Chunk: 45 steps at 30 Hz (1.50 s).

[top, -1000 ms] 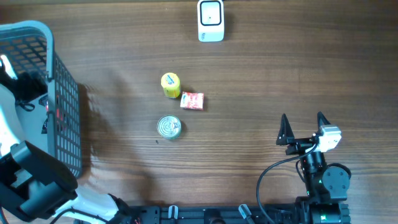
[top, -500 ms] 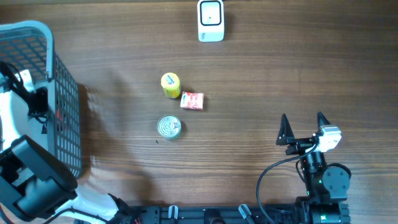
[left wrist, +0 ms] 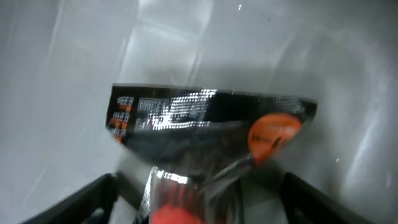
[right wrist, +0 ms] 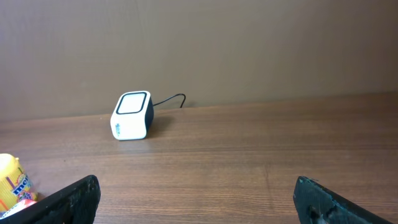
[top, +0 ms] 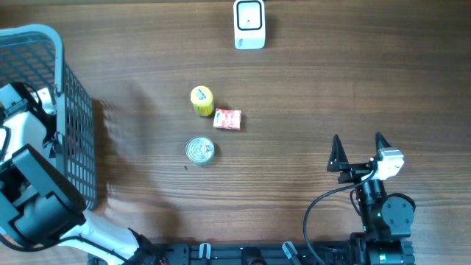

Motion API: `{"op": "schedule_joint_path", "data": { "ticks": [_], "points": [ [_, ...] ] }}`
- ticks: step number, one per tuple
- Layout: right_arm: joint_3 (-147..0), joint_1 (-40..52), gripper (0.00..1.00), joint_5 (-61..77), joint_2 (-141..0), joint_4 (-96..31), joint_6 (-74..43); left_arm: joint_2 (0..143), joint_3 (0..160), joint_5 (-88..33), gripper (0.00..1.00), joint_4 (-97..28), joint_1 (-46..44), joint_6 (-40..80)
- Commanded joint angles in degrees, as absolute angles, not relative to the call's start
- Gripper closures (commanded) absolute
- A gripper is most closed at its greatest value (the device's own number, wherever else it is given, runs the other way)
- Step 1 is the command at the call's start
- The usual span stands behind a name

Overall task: Scan the item barcode
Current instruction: 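Grasp the black-orange packaged razor inside the basket with the left gripper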

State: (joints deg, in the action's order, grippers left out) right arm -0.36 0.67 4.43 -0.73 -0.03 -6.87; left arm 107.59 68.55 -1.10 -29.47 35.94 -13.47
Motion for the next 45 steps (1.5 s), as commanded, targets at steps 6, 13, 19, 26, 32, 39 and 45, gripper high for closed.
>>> {"op": "schedule_joint_path", "data": {
  "ticks": [6,13,19,26,32,39,45],
  "points": [
    [-0.3,0.9,0.00,3.8,-0.6,0.1,-7.6,109.5,67.9,-0.6,0.57,-28.4,35.7,-11.6],
    [-0.3,0.9,0.00,3.8,-0.6,0.1,-7.6,109.5,67.9,-0.6,0.87,-29.7,35.7,-9.6],
    [-0.3,0.9,0.00,3.9,-0.6,0.1,-7.6,109.4,67.9,-0.6,0.96,-30.0,35.7,-6.7],
    [-0.3,0.9,0.00,3.8,-0.6,0.1,-7.6,108.1,67.9,-0.6,0.96,-29.9,35.7,-6.6],
    [-0.3,0.9,0.00,3.9,-0.6,0.1,-7.6,103.5,68.7,-0.6,0.96,-29.1,35.7,-6.6],
    [-0.3,0.9,0.00,3.8,-0.6,0.1,-7.6,92.4,71.7,-0.6,0.96,-28.4,35.7,-3.1],
    [-0.3,0.9,0.00,3.9,-0.6,0.1,-7.6,78.5,71.7,-0.7,0.96,-24.9,35.7,0.9]
  ]
}}
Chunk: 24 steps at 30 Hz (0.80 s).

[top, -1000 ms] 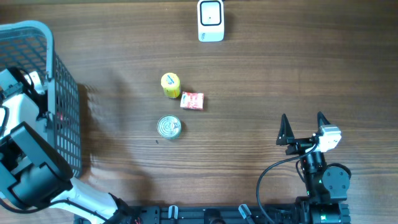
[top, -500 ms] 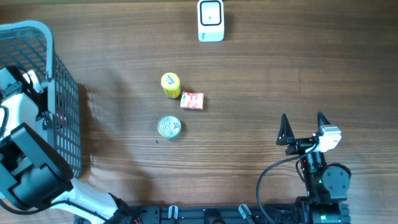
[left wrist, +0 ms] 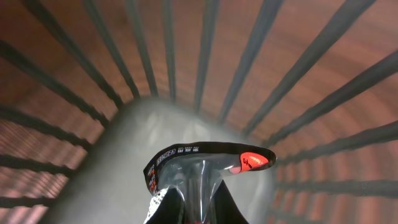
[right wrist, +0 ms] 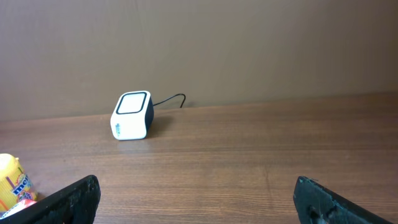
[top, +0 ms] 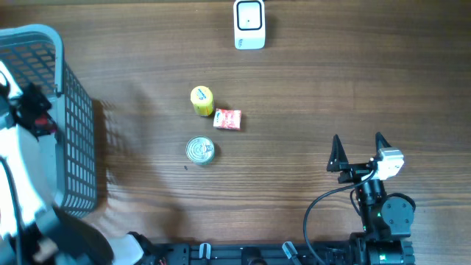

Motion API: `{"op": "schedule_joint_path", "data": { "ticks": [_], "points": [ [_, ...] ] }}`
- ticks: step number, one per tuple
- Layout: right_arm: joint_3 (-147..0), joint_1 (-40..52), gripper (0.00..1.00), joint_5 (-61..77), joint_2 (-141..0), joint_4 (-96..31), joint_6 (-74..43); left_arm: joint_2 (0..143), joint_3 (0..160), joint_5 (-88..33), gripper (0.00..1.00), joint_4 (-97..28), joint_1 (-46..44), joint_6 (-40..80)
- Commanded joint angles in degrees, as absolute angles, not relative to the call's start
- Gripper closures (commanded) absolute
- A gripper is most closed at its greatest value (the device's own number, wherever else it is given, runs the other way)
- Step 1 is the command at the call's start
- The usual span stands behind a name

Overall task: Scan the item barcode
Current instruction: 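Grasp the black-orange packaged razor inside the basket with the left gripper, then lift the razor package out and hold it up at the white scanner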

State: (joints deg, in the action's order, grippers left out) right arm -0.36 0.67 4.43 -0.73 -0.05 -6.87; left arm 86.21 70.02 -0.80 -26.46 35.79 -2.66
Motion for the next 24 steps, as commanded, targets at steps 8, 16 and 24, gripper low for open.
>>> {"op": "schedule_joint_path", "data": {
  "ticks": [8,16,24],
  "points": [
    [-0.3,0.9,0.00,3.8,-0.6,0.1,-7.6,59.2,71.7,-12.5,0.96,-21.6,35.7,12.2],
    [-0.3,0.9,0.00,3.9,-0.6,0.1,-7.6,52.2,71.7,-39.5,0.96,-14.6,34.1,25.0],
    [-0.3,0.9,0.00,3.8,-0.6,0.1,-7.6,56.4,71.6,-42.2,0.96,-16.7,15.9,26.2]
  ]
}}
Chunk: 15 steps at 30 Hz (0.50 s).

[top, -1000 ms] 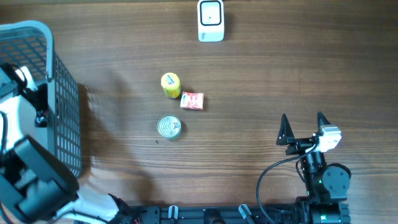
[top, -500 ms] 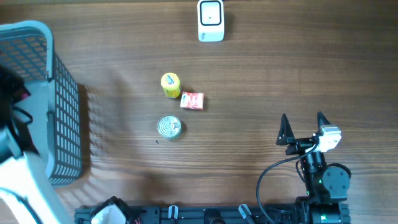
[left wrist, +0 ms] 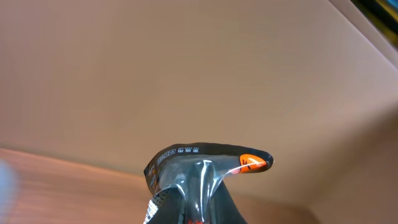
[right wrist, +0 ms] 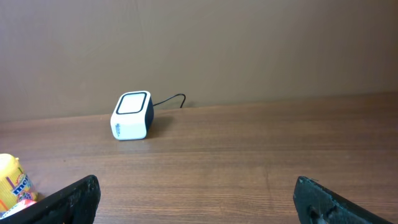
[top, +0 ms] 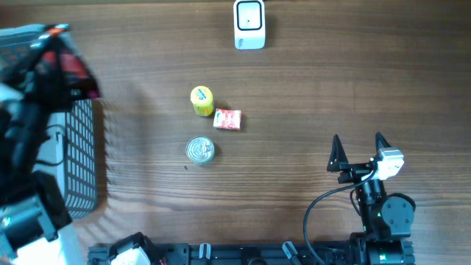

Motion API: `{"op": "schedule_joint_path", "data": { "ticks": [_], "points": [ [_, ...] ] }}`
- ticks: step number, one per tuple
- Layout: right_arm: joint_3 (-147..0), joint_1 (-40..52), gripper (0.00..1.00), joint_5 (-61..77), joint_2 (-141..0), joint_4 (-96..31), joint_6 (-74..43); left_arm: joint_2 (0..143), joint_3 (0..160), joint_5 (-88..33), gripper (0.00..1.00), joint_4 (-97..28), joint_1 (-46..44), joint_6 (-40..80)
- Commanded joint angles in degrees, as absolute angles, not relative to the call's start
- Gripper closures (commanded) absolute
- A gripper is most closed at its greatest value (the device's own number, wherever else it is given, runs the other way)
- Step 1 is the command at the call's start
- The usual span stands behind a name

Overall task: Scan the item barcode
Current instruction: 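Lift the razor package out and hold it up at the white scanner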

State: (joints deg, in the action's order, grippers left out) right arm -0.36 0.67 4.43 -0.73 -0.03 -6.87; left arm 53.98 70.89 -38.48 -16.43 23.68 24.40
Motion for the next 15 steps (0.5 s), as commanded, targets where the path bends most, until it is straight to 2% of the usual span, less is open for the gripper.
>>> {"op": "schedule_joint_path", "data": {
  "ticks": [1,4,7,15],
  "points": [
    [-0.3,0.9,0.00,3.8,-0.6,0.1,-7.6,57.7,71.6,-42.2,0.96,-16.7,12.4,26.2],
    [-0.3,0.9,0.00,3.8,-0.6,0.1,-7.6,63.2,71.6,-42.7,0.96,-16.6,2.1,28.1],
    [-0.3,0.9,0.00,3.8,-0.6,0.1,-7.6,67.9,71.6,-43.7,0.96,-16.3,-3.6,29.6],
    [-0.3,0.9,0.00,3.8,-0.6,0.1,-7.6,78.9,71.6,-54.8,0.96,-12.8,-8.7,38.4]
  ]
}}
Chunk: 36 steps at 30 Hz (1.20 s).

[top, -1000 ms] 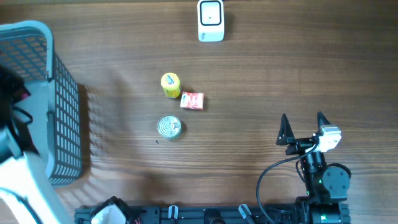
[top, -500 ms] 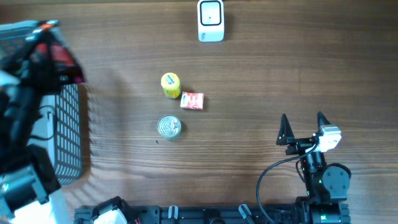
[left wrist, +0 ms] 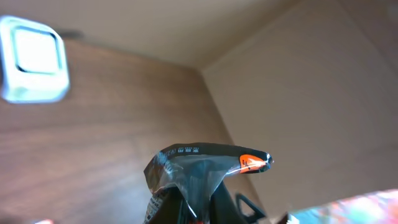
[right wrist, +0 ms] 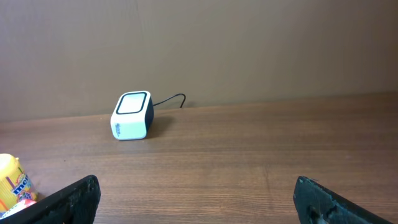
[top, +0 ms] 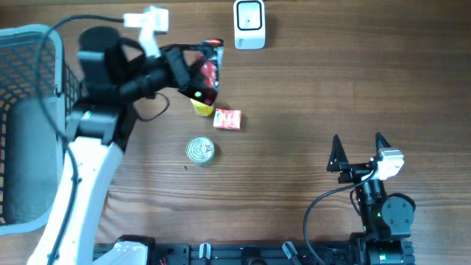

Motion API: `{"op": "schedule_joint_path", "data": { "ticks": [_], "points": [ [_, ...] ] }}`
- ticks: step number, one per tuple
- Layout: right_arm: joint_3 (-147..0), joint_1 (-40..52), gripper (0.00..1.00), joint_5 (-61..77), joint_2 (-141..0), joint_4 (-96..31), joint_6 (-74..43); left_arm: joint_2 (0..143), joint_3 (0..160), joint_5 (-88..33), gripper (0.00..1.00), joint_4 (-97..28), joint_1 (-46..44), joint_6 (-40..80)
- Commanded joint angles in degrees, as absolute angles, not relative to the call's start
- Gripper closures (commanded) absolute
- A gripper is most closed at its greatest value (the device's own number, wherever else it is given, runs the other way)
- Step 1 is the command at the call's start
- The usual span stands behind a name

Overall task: Scan the item barcode
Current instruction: 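Lift the razor package out and hold it up at the white scanner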

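Observation:
My left gripper (top: 193, 73) is shut on a black and red foil snack packet (top: 207, 71), held in the air above the table just left of and below the white scanner (top: 249, 23). In the left wrist view the packet (left wrist: 205, 168) sticks up between the jaws and the scanner (left wrist: 32, 60) lies at the upper left. My right gripper (top: 358, 153) rests open near the table's front right, nothing between its fingers; its wrist view shows the scanner (right wrist: 132, 116) far off.
A yellow tube (top: 202, 104), a red sachet (top: 227, 119) and a tin can (top: 200, 150) lie mid-table under the left arm. A blue wire basket (top: 33, 132) stands at the left edge.
The left arm has swung from over the basket's far corner to the middle of the table near the scanner, still holding the packet. The right arm has not moved.
My left gripper was down in the basket around the packet. Then it held the packet by the basket's bars, then above the basket rim, and now over the table close to the scanner. The right gripper stayed open and still throughout.

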State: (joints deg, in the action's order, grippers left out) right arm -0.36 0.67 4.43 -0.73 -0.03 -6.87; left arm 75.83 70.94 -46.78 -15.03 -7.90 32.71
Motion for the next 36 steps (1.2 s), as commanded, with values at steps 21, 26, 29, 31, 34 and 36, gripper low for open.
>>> {"op": "schedule_joint_path", "data": {
  "ticks": [21,26,29,31,34,36],
  "points": [
    [-0.3,0.9,0.00,3.8,-0.6,0.1,-7.6,85.0,71.6,-65.6,0.96,-5.3,-11.2,83.0],
    [-0.3,0.9,0.00,3.8,-0.6,0.1,-7.6,85.0,71.6,-65.5,0.96,1.1,-12.0,95.4],
    [-0.3,0.9,0.00,3.8,-0.6,0.1,-7.6,85.0,71.6,-64.6,0.96,5.6,-12.6,102.0],
    [-0.3,0.9,0.00,3.8,-0.6,0.1,-7.6,85.0,71.6,-63.8,0.96,8.3,-13.0,105.7],
    [-0.3,0.9,0.00,3.9,-0.6,0.1,-7.6,85.0,71.6,-62.9,0.96,11.6,-13.7,110.0],
    [-0.3,0.9,0.00,3.8,-0.6,0.1,-7.6,85.0,71.6,-62.7,0.96,13.7,-13.8,113.8]
  ]
}}
